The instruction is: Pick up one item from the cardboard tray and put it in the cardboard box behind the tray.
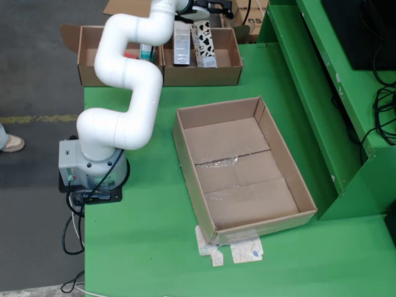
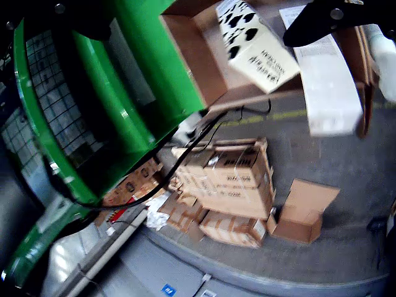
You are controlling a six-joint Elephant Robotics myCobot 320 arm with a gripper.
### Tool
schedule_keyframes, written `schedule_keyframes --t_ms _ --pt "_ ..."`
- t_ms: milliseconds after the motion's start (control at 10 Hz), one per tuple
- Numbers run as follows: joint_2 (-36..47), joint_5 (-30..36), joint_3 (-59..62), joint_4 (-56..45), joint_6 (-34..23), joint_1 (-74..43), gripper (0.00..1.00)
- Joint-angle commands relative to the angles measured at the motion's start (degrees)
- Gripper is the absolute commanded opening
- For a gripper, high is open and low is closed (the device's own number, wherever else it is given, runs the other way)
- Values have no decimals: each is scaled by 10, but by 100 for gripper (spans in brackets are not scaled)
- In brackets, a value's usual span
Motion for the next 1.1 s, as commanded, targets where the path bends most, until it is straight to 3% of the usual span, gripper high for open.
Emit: schedule_keyframes --t_ms 0,300,400,500,600,700,800,900,1000 --pt "107 -6 16 6 -12 11 100" --pt "142 -6 16 6 -66 -141 100" --pt "159 -6 16 6 -107 -275 100" --pt "243 110 16 -182 -10 -439 100" --pt "271 164 16 -260 21 -478 100" --pt "271 164 16 -260 21 -478 100" --pt "336 261 16 -458 65 -603 100" --pt "336 261 16 -458 65 -603 100" --pt "356 311 16 -564 62 -688 100"
